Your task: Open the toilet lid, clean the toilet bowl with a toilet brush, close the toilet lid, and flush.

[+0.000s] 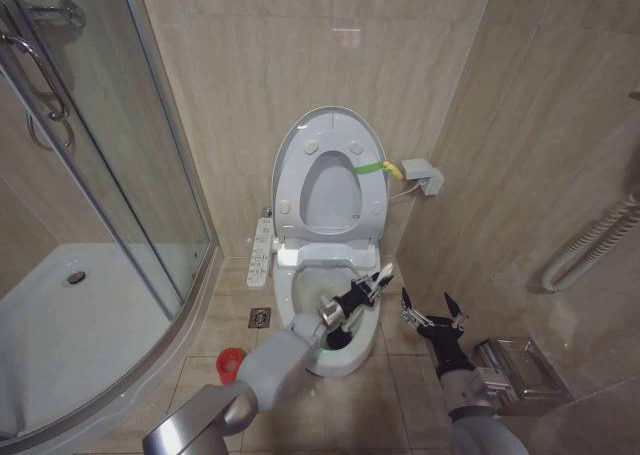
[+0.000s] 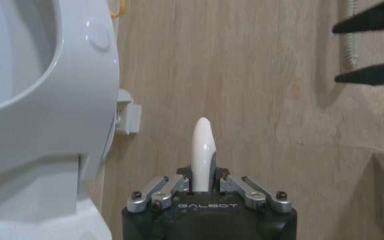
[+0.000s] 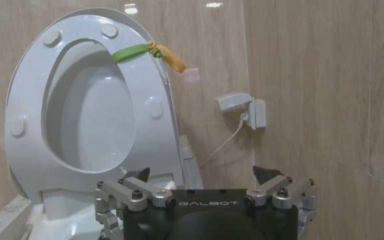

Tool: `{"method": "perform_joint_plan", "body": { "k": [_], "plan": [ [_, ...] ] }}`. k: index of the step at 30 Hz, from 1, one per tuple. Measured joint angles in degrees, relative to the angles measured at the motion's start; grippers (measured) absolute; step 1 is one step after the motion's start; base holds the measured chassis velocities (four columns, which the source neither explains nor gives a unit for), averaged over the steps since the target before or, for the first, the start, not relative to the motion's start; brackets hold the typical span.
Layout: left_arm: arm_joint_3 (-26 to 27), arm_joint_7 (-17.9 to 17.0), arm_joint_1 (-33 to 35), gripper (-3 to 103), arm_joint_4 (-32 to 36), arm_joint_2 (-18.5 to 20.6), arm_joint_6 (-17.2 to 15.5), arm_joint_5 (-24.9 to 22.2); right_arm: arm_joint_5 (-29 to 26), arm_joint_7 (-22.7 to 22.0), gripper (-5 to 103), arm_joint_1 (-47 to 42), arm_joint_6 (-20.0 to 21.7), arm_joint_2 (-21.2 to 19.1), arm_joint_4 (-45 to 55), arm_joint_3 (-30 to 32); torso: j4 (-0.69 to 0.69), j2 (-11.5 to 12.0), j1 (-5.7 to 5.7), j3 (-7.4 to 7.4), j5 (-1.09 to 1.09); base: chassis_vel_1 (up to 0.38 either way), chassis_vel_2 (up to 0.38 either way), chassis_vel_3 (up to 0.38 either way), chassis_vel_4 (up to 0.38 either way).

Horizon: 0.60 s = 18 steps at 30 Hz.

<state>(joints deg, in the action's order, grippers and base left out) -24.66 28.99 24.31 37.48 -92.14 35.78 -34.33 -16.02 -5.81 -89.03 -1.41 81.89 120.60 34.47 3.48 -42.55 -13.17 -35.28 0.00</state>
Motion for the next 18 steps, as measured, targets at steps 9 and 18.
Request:
{"method": "perform_joint_plan", "body": {
  "k": [9, 18],
  "plan": [
    [1.02, 0.16, -0.96, 20, 0.24, 0.01, -0.12, 0.75, 0.0, 0.0, 100, 0.0, 0.0, 0.0, 0.0, 0.0, 0.0, 0.0, 0.0, 0.0, 0.0, 0.0, 0.0, 0.0, 0.0],
    [2.44, -0.61, -1.88, 20, 2.12, 0.0, 3.11, 2.33, 0.0, 0.0, 100, 0.0, 0.0, 0.0, 0.0, 0.0, 0.0, 0.0, 0.0, 0.0, 0.0, 0.0, 0.0, 0.0, 0.0]
  ]
}}
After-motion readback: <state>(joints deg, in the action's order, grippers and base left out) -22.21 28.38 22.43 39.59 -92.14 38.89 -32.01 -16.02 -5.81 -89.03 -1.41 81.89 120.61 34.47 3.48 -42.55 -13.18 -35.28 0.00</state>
